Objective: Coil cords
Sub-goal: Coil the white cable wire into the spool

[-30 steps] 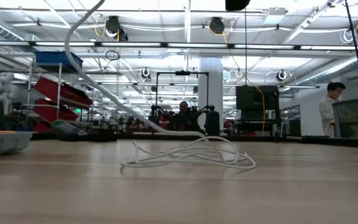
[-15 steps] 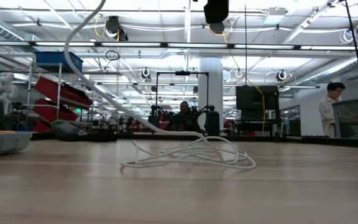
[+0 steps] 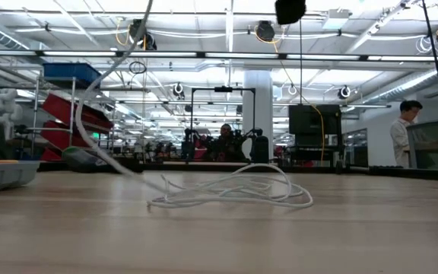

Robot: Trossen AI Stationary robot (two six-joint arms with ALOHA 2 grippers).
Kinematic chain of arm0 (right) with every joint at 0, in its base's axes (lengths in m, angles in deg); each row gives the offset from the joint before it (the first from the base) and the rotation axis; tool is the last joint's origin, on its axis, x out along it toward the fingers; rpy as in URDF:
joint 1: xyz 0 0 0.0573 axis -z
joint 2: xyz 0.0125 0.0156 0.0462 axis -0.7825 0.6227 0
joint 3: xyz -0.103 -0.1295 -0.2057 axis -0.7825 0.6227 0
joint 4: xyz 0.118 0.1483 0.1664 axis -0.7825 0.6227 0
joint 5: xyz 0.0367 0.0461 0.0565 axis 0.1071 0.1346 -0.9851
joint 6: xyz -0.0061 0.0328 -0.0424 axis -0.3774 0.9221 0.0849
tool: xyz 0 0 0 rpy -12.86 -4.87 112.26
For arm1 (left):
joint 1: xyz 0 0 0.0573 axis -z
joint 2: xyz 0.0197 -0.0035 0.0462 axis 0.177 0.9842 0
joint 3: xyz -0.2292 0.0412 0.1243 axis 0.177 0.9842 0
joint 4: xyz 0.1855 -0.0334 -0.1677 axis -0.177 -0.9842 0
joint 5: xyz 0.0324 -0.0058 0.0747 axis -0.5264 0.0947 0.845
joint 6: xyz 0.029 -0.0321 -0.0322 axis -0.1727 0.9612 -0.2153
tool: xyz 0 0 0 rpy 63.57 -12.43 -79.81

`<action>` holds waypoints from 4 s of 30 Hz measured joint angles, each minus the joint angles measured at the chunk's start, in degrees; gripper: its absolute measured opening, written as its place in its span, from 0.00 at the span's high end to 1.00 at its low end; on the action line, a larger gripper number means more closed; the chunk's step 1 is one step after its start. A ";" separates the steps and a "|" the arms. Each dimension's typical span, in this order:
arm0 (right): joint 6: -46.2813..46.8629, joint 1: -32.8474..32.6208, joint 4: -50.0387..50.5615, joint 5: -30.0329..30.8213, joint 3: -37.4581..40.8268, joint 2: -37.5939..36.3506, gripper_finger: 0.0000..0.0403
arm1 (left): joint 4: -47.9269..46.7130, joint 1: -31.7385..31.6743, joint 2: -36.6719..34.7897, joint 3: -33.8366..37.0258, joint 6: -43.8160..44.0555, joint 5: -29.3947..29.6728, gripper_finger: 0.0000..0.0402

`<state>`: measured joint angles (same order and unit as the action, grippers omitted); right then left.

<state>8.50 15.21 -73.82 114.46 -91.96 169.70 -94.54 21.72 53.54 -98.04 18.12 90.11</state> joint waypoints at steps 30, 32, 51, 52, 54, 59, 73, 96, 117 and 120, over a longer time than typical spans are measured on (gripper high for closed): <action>36.48 -9.17 45.82 2.89 0.07 -2.28 1.00 | -3.46 11.52 -9.12 -0.01 1.62 15.56 0.98; 38.37 -9.20 50.49 2.87 0.07 -3.84 1.00 | -3.82 12.06 -9.28 -0.02 1.68 15.67 0.98; 35.52 -6.98 79.63 -13.42 0.07 -21.62 0.89 | -11.06 12.59 -9.60 -0.02 9.82 17.66 0.98; 34.29 -6.61 80.09 -14.57 0.07 -22.58 0.87 | -11.21 12.59 -9.59 -0.02 10.46 17.59 0.98; 31.74 -5.74 80.80 -17.62 0.05 -24.35 0.83 | -11.86 12.57 -9.59 -0.02 11.76 17.13 0.98; 26.27 -3.29 82.86 -24.30 0.02 -26.22 0.75 | -12.39 12.58 -9.57 -0.02 12.51 16.98 0.98; 3.45 2.86 44.81 -24.23 0.02 -18.04 0.68 | -13.52 10.87 -9.35 -0.02 15.05 16.93 0.98; -4.46 12.61 6.01 -27.20 0.04 -2.41 0.68 | -13.43 10.85 -9.20 -0.02 15.06 13.85 0.98; -7.11 14.02 0.85 -25.04 0.02 -1.31 0.69 | -13.04 10.85 -9.20 -0.02 11.87 13.85 0.98; -7.21 14.50 1.51 -25.51 0.02 -1.33 0.75 | -13.06 10.85 -9.20 -0.02 11.51 13.85 0.98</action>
<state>1.30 29.71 -72.30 88.95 -91.94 168.37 -107.61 32.57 44.35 -98.06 29.63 103.96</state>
